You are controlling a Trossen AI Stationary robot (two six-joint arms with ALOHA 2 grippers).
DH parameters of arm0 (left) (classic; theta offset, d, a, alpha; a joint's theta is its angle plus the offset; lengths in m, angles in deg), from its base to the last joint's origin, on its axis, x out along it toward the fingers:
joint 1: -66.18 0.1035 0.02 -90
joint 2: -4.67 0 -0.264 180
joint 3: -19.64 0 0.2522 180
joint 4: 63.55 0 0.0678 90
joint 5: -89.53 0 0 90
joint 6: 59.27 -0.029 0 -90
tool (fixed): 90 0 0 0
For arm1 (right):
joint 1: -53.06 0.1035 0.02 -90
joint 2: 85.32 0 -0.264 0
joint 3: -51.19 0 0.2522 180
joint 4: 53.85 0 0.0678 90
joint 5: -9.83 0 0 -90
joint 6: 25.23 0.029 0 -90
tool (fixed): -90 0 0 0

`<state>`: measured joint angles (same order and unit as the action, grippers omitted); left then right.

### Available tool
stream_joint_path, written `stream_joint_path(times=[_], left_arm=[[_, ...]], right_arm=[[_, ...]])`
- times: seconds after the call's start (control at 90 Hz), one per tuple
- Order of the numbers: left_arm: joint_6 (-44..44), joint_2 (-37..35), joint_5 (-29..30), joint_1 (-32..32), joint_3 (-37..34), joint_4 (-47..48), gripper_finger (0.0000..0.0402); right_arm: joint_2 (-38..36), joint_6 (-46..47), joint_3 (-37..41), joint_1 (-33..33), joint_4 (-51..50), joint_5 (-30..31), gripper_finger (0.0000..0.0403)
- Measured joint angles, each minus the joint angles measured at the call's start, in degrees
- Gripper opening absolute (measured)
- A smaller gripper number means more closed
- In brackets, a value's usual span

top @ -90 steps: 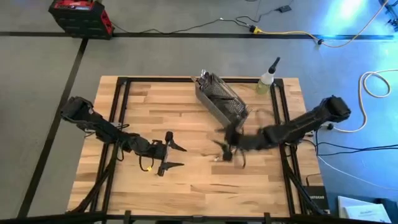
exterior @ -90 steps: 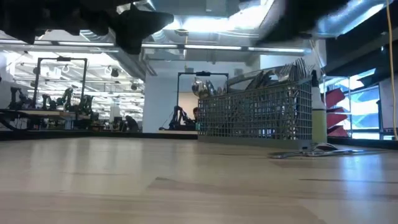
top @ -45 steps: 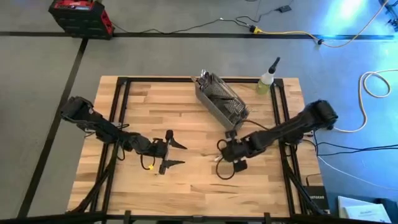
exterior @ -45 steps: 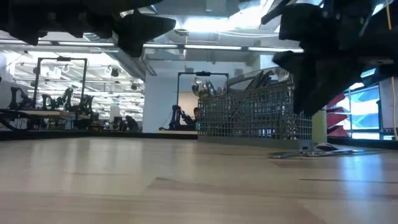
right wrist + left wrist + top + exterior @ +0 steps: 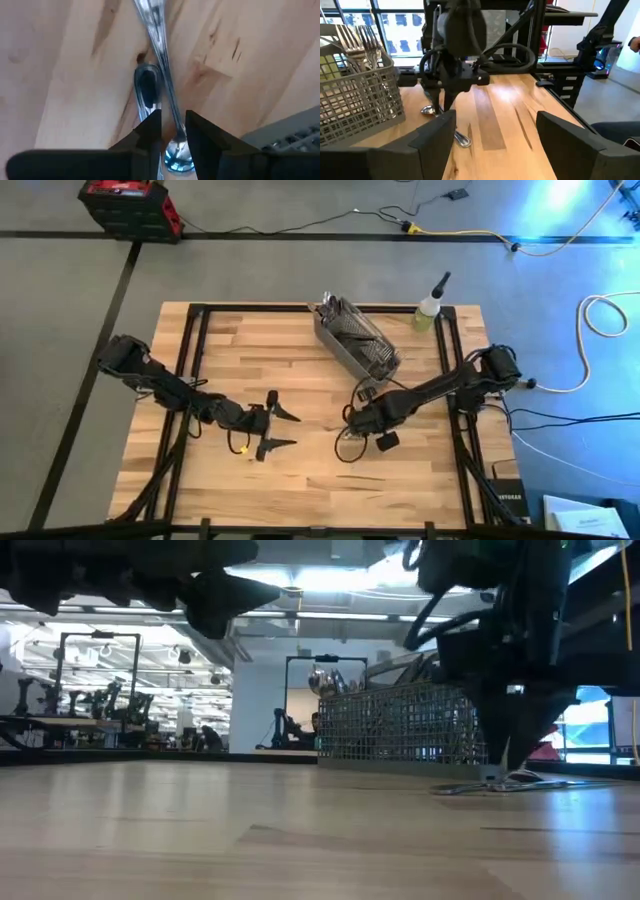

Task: Sort silverware
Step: Put the silver spoon into the gray silverware organizer

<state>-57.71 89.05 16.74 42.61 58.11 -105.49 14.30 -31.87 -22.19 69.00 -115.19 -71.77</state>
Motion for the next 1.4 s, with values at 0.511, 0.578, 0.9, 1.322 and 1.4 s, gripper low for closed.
stream_joint_path(times=[0.511, 0.578, 0.9, 1.322, 1.4], left_arm=[[-0.22, 0.0, -0.02, 0.0, 0.0, 1.38, 0.0263], [-0.2, 0.0, -0.02, 0.0, 0.0, 1.29, 0.0263], [-0.07, 0.0, -0.03, 0.0, 0.0, 1.66, 0.0263], [-0.07, 0.0, -0.02, 0.0, 0.0, 1.75, 0.0263], [-0.07, 0.0, -0.02, 0.0, 0.0, 1.71, 0.0263]], right_arm=[[4.1, -6.86, -0.02, -3.61, -0.09, -3.46, 0.0072], [5.01, -6.95, -0.17, -3.57, -0.29, -3.26, 0.0069], [4.56, -1.51, -5.36, -2.9, -8.33, 1.75, 0.0011], [3.71, -1.33, -40.12, 8.66, -31.24, 28.92, 0.0002], [3.69, -4.05, -45.3, 11.02, -37.1, 38.12, 0.0001]])
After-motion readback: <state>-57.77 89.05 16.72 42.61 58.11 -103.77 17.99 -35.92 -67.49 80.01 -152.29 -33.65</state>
